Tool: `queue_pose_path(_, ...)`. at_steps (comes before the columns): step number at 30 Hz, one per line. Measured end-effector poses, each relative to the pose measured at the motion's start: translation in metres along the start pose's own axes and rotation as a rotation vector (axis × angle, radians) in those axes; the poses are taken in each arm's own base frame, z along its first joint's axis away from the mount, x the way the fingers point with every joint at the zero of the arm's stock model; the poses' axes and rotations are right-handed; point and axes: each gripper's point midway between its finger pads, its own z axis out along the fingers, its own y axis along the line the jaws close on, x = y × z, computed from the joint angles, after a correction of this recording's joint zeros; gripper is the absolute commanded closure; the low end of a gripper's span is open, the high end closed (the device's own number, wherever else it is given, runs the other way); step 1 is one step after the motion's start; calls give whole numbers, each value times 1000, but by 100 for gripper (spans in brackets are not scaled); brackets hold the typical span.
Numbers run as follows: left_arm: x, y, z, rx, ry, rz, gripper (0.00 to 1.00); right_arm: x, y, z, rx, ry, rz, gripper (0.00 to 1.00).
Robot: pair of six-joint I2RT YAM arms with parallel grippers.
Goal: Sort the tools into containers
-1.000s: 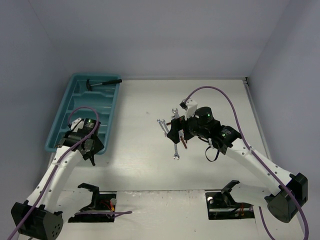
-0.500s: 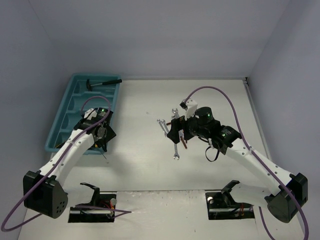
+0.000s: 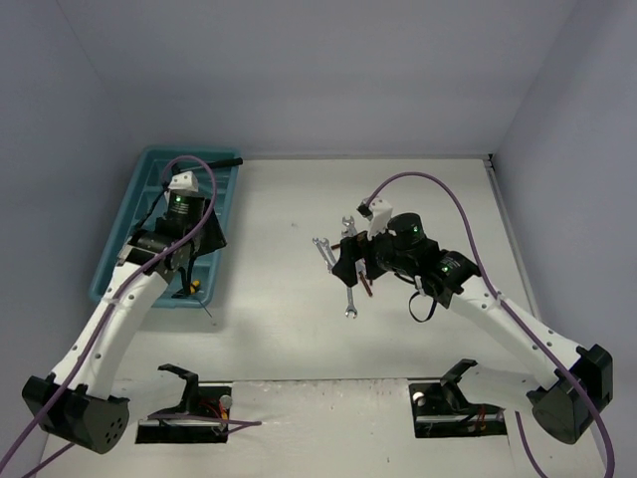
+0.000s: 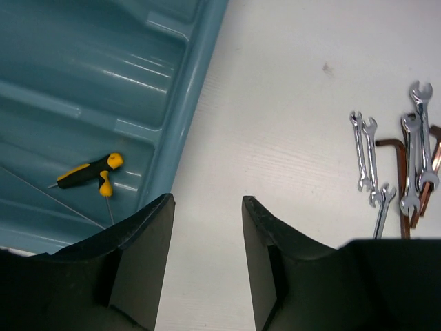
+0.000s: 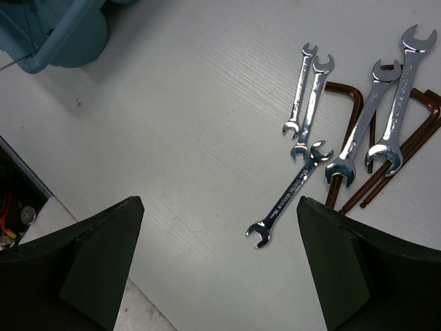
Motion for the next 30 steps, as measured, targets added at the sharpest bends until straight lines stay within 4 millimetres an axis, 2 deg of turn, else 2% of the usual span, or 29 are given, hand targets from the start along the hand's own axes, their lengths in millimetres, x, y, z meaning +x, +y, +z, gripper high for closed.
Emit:
queue_pose_path(5, 2, 5, -22, 73, -14, 107, 59, 5, 14, 9, -51, 38, -23, 10)
queue_pose_path(9, 2, 26, -25, 29, 1, 107, 59, 3, 38, 25, -103, 79, -62, 12)
queue_pose_path(12, -13, 53, -26, -54, -7, 22, 53, -4, 75, 42, -174, 94, -118, 14)
queue_pose_path(15, -36, 74, -36, -133, -50, -54, 44, -6, 116, 55, -247, 102, -171, 15)
queue_pose_path(17, -55, 81, -46, -163, -96, -88, 34, -8, 142, 63, -288, 103, -200, 15)
queue_pose_path(19, -71, 89, -57, -189, -145, -118, 30, -8, 167, 71, -325, 103, -227, 15)
queue_pose_path(22, -85, 97, -70, -217, -193, -145, 25, -5, 199, 85, -367, 106, -258, 15)
queue_pose_path(26, -86, 104, -79, -240, -209, -137, 25, 4, 228, 106, -374, 127, -276, 16)
queue_pose_path(30, -81, 108, -88, -254, -206, -109, 24, 17, 245, 129, -358, 147, -284, 27)
